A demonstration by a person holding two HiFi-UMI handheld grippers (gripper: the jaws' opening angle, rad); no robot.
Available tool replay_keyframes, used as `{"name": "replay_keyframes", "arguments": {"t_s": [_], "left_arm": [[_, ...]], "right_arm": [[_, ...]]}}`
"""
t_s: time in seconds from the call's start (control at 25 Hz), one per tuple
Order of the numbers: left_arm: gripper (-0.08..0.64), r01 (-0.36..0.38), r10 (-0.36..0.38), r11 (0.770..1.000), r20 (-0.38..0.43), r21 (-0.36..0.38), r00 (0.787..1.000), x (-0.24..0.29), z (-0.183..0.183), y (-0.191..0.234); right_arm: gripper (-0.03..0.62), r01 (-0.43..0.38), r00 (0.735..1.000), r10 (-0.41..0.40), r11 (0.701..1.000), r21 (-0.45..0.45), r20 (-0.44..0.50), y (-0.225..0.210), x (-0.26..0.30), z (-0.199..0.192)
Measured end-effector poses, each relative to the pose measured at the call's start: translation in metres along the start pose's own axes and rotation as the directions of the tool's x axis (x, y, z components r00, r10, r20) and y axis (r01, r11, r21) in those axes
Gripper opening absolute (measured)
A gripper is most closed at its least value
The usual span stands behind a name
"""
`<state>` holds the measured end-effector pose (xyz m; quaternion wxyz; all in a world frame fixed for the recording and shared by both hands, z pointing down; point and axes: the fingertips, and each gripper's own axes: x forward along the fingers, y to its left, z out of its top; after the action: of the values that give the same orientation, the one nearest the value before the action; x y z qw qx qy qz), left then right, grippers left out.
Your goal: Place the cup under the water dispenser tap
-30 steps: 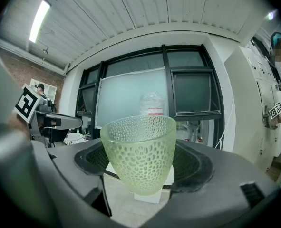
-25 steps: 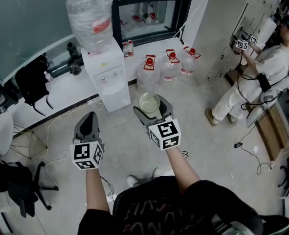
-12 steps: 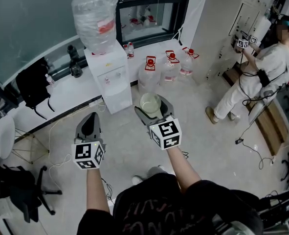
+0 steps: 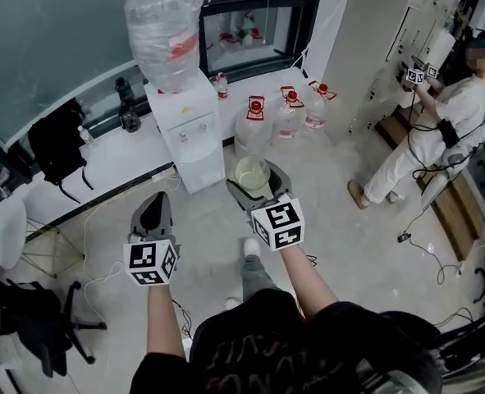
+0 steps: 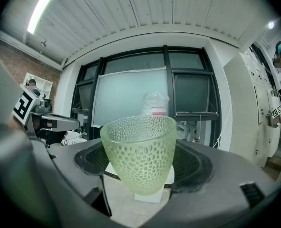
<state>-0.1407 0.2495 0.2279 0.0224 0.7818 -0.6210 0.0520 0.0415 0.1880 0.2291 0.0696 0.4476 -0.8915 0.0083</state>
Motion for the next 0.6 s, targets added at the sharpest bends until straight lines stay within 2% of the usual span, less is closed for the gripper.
{"name": "replay_keyframes", "arguments": {"t_s": [0.28, 0.6], "left_arm": [[0.011, 0.002, -0.002, 1.0, -0.023, -0.003, 1.0, 0.032, -0.012, 0.009], [0.011, 0.001, -0.002, 1.0, -0.068, -0.021, 0.998, 0.093, -0.028, 0.032]], "right_arm": [[0.393, -0.013, 1.0, 0.013, 1.0, 0.004, -0.011, -0.016, 0.032, -0.01], [0.393, -0.018, 0.999, 0.019, 1.0, 0.021, -0.039, -0.049, 0.089, -0.022]]}}
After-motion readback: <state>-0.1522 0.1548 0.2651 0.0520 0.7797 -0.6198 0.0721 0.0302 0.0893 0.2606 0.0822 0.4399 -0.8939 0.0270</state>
